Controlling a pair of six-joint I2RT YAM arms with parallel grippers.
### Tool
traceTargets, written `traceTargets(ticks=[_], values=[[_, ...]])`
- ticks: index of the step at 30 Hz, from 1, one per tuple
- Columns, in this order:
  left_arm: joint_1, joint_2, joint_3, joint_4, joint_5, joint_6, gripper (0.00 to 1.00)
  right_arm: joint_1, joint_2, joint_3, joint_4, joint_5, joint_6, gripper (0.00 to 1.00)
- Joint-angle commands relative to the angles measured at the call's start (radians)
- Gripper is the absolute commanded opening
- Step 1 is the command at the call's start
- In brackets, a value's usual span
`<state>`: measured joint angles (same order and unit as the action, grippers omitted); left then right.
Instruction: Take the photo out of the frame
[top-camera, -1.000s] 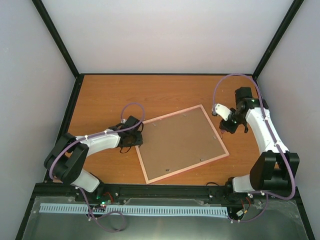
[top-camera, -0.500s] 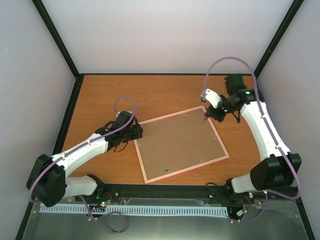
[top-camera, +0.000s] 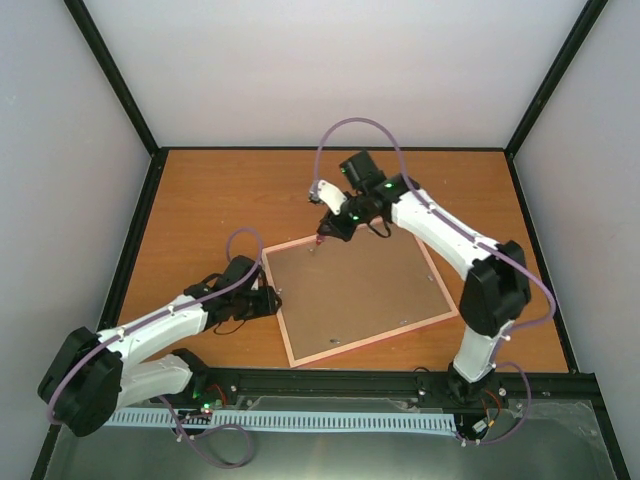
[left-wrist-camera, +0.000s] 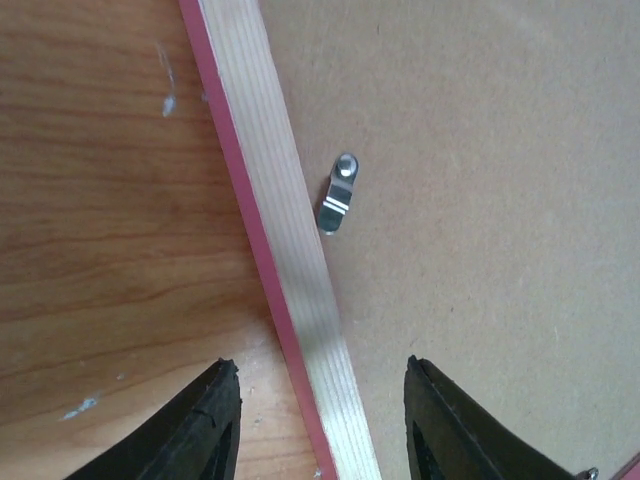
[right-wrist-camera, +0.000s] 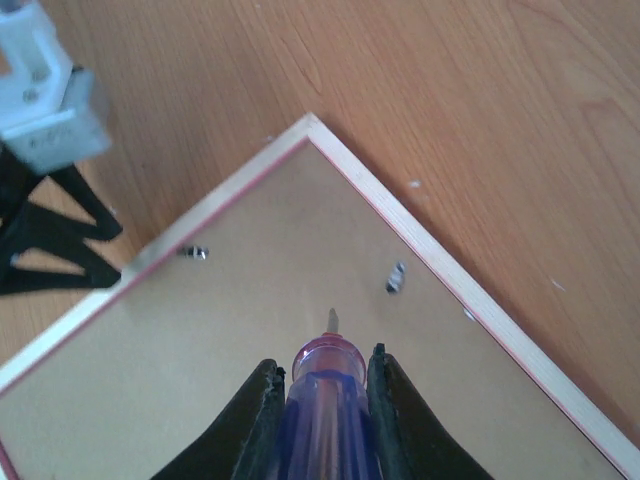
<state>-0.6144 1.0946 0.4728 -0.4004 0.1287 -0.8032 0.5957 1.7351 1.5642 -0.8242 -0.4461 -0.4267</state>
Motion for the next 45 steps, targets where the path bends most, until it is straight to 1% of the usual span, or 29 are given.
traceTargets(ticks=[1,8,18,30,45], values=[[-0.016,-0.01,-0.028,0.066,0.056,-0.026,0.45,0.079,0.096,0.103,0.075,-0.013,0.114,0.03],[-0.021,0.041,-0.038,0.103,0.065,-0.025,0.41,0.153,0.202,0.207,0.083,-0.037,0.162,0.03],[-0.02,0.053,-0.074,0.107,0.025,-0.066,0.35,0.19,0.261,0.223,0.078,-0.041,0.163,0.03],[-0.02,0.06,-0.098,0.124,0.016,-0.073,0.34,0.217,0.24,0.194,0.006,-0.061,0.121,0.03],[-0.02,0.079,-0.102,0.142,0.006,-0.068,0.34,0.225,0.195,0.135,-0.058,-0.046,0.079,0.03]])
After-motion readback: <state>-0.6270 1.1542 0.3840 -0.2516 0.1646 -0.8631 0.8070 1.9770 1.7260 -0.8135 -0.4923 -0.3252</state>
